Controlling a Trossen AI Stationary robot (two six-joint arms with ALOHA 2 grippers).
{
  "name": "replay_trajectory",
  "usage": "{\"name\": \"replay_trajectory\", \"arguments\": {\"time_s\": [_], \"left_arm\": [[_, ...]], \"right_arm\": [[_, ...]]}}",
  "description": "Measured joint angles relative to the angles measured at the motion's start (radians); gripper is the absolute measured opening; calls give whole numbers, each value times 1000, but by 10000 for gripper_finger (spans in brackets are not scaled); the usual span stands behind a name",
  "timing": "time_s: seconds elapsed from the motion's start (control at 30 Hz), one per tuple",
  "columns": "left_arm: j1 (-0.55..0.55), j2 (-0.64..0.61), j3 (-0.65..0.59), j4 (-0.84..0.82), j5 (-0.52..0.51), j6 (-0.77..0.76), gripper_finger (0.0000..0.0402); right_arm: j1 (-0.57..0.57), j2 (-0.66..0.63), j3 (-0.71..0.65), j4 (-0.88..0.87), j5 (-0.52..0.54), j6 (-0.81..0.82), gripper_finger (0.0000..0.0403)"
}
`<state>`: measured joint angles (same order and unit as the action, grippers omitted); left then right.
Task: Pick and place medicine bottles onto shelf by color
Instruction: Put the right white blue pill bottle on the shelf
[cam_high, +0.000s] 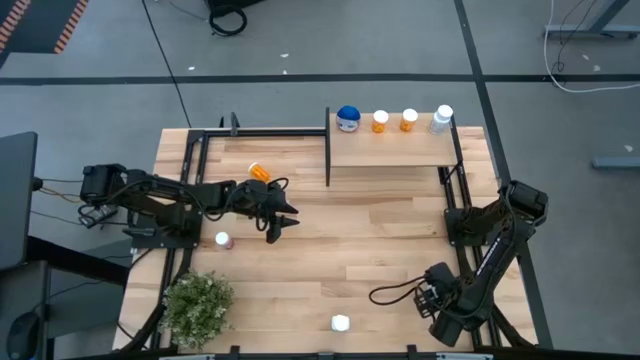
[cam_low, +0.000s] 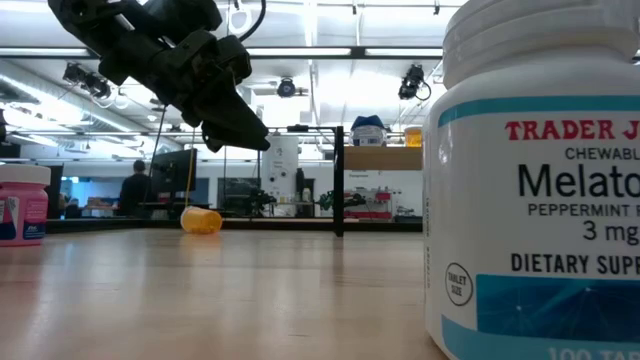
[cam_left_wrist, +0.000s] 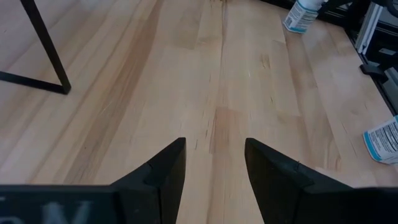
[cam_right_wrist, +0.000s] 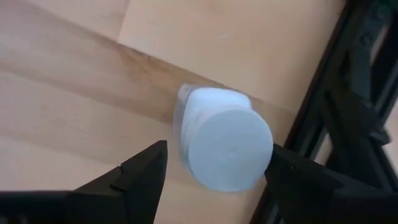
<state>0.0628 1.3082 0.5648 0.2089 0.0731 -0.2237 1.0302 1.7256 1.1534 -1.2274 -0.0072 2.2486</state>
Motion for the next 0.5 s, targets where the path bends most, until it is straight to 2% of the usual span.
{"name": "replay_trajectory", "arguments": {"time_s": [0.27,0.5], "left_arm": [[-15,0,0,-1,0,0,172],[-17,0,0,0,0,0,172]], "right_arm": [[0,0,0,4,55,9,236],[0,-1,0,-3,60,9,205]]}}
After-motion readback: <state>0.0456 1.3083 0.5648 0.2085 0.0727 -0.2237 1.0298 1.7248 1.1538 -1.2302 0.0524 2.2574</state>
